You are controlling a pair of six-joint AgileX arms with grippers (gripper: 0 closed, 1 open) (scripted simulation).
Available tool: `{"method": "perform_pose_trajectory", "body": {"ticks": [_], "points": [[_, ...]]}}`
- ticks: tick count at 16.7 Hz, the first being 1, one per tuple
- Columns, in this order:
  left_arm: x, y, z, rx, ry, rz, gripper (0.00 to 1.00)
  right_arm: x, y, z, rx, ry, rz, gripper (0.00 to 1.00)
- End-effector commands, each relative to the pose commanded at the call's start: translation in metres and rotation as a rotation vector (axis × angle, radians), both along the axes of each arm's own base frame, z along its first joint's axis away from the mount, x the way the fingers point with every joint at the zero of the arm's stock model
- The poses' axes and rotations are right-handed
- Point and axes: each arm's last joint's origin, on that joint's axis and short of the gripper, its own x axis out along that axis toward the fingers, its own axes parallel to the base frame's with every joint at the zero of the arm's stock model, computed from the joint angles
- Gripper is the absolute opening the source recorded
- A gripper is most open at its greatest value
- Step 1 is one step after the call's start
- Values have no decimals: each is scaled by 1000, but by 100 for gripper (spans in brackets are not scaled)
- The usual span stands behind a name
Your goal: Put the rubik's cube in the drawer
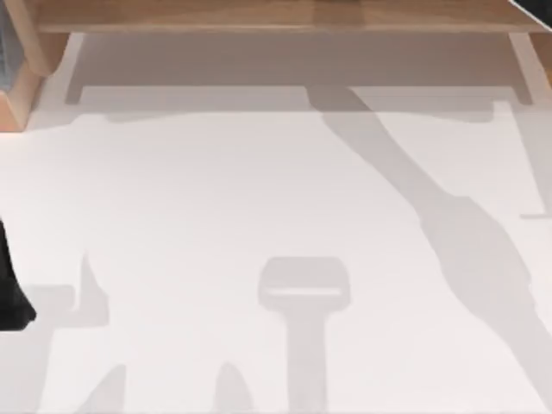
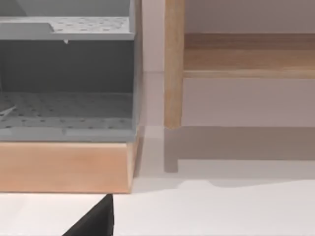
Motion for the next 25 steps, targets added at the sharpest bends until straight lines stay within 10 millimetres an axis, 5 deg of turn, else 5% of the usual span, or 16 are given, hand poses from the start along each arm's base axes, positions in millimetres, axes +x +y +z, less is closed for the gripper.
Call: {"method": "perform_pose_trajectory", "body": {"ticks": [9,25], "points": [[0,0,0,0,0,0,100,0,0,0,0,0,0,2],[0,0,0,0,0,0,100,-11,0,11,-49,11,20,0]]}}
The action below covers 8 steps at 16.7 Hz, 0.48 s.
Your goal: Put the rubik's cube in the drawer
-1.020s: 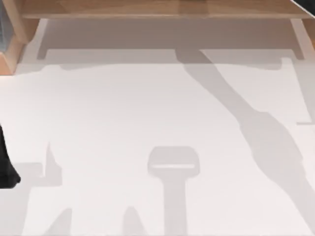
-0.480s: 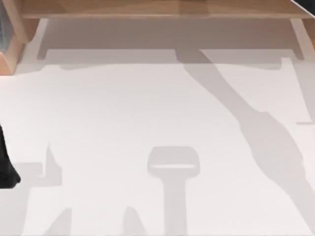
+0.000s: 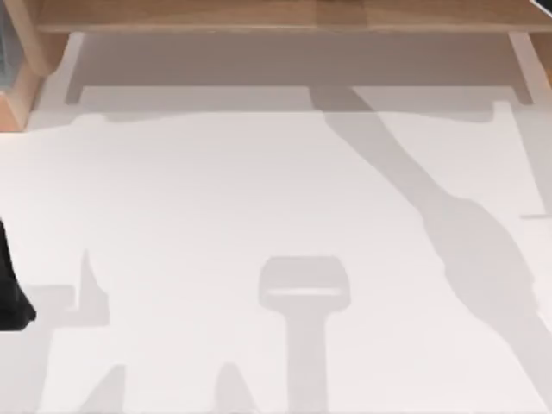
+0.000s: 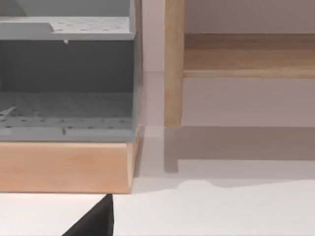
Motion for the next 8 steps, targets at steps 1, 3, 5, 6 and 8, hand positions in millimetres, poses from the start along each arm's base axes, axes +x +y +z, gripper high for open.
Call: {"method": "perform_pose_trajectory", "body": {"ticks": [1,3,5,6,8], "points": [[0,0,0,0,0,0,100,-1,1,0,6,6,-5,0],[0,0,0,0,0,0,100,-5,2,2,27,6,-16,0],[0,0,0,0,0,0,100,-9,2,9,49,-10,-17,0],[0,0,0,0,0,0,100,-10,2,10,51,-12,-16,0],[0,0,0,0,0,0,100,-10,2,10,51,-12,-16,0]]}}
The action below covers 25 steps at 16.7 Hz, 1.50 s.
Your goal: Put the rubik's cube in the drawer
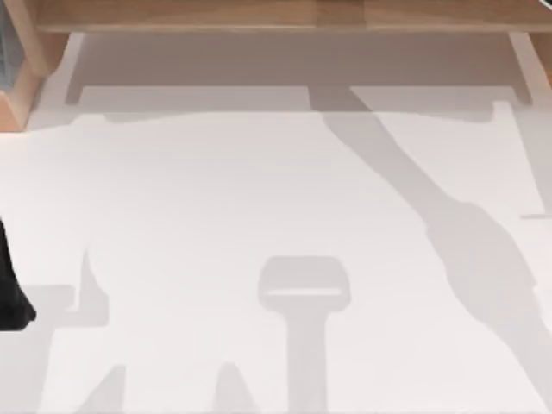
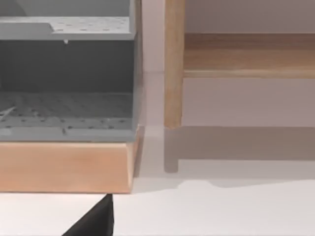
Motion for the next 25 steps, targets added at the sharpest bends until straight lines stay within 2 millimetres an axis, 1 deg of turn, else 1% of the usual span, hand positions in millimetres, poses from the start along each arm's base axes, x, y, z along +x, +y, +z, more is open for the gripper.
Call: {"method": "perform_pose_trajectory", "body": {"ticks": [2,3,4,6,7,9,12,14,16,18,20,22,23,25], "points": [[0,0,0,0,0,0,100,3,-2,-2,-1,3,-4,0],[0,0,0,0,0,0,100,2,-5,3,6,-1,-7,0],[0,0,0,0,0,0,100,1,-11,10,18,-6,-15,0],[0,0,0,0,0,0,100,-2,-34,32,49,-13,-47,0],[0,0,0,0,0,0,100,-4,-49,44,64,-13,-70,0],[0,0,0,0,0,0,100,-9,-86,68,90,-3,-130,0],[0,0,0,0,0,0,100,-22,-152,98,102,47,-246,0],[0,0,0,0,0,0,100,-32,-197,108,87,115,-331,0],[0,0,0,0,0,0,100,-39,-240,107,54,221,-412,0],[0,0,0,0,0,0,100,-41,-280,96,13,367,-475,0],[0,0,0,0,0,0,100,-36,-318,72,-28,552,-504,0],[0,0,0,0,0,0,100,-21,-351,34,-58,771,-487,0],[0,0,0,0,0,0,100,-11,-367,10,-67,887,-461,0],[0,0,0,0,0,0,100,8,-397,-46,-66,1116,-378,0]]}}
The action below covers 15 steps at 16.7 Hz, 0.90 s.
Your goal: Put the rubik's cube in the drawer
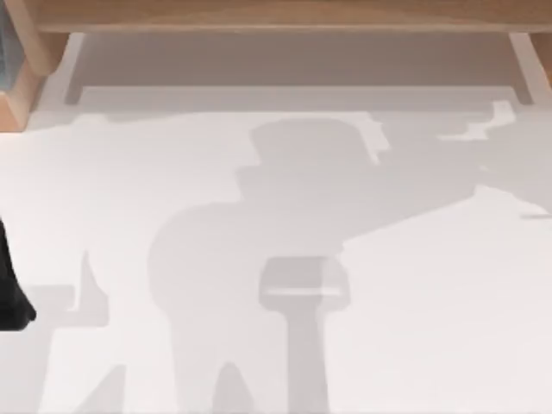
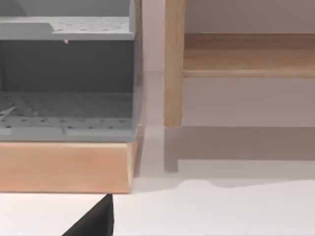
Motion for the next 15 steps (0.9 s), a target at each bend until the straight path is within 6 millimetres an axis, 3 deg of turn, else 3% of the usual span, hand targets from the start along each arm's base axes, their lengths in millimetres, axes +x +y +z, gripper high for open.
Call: {"method": "perform_pose_trajectory", "body": {"ticks": [4,7,9,13,15], "points": [[0,0,0,0,0,0,100,25,-37,-109,197,322,114,0],[0,0,0,0,0,0,100,34,-43,-160,294,421,188,0],[0,0,0,0,0,0,100,37,-43,-170,313,434,207,0],[0,0,0,0,0,0,100,37,-43,-170,313,434,207,0],[0,0,0,0,0,0,100,37,-43,-170,313,434,207,15]]}}
